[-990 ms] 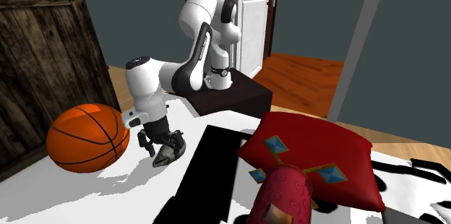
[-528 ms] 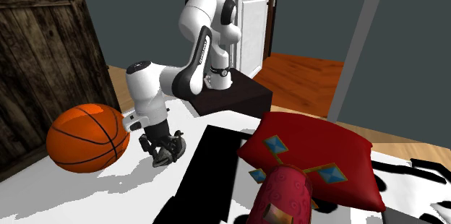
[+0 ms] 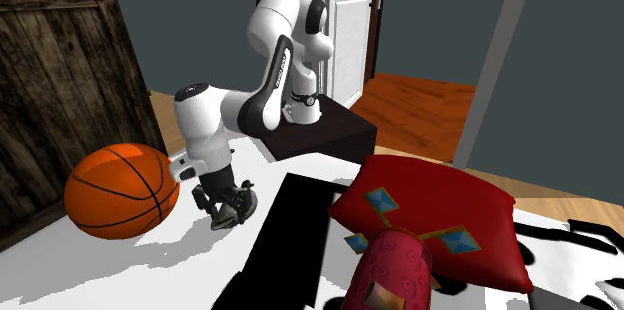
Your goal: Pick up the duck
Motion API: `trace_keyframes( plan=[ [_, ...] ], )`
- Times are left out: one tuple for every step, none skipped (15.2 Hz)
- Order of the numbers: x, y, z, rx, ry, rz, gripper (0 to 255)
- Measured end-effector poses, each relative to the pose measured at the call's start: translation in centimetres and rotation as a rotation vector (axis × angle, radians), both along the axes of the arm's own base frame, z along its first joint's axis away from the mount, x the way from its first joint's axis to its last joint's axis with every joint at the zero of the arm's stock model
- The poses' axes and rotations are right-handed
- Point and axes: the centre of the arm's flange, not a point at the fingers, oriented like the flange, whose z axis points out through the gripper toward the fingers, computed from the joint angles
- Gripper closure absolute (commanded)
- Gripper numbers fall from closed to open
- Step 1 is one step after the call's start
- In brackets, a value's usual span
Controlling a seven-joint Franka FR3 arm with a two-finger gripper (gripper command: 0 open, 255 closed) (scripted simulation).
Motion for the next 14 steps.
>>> trace_keyframes(
  plan=[
    [0.0, 0.1, 0.4, 0.0, 0.0, 0.0, 255],
    [0.0, 0.1, 0.8, 0.0, 0.0, 0.0, 255],
    [-0.1, 0.1, 1.3, 0.001, 0.001, 0.0, 255],
    [0.0, 0.0, 1.9, 0.0, 0.001, 0.0, 255],
    [0.0, 0.1, 2.4, 0.0, 0.0, 0.0, 255],
    [0.0, 0.0, 2.9, 0.0, 0.0, 0.0, 255],
    [-0.1, 0.0, 3.3, 0.0, 0.0, 0.0, 255],
    [0.0, -0.1, 4.0, 0.0, 0.001, 0.0, 255],
    [0.0, 0.0, 4.5, 0.0, 0.0, 0.0, 255],
    [-0.1, 0.0, 5.0, 0.0, 0.0, 0.0, 255],
    [-0.1, 0.0, 5.5, 0.0, 0.0, 0.0, 255],
    [-0.1, 0.0, 6.0, 0.001, 0.001, 0.0, 255],
    [0.0, 0.0, 6.5, 0.0, 0.001, 0.0, 255],
    [-0.1, -0.1, 7.0, 0.0, 0.001, 0.0, 255]
  ],
)
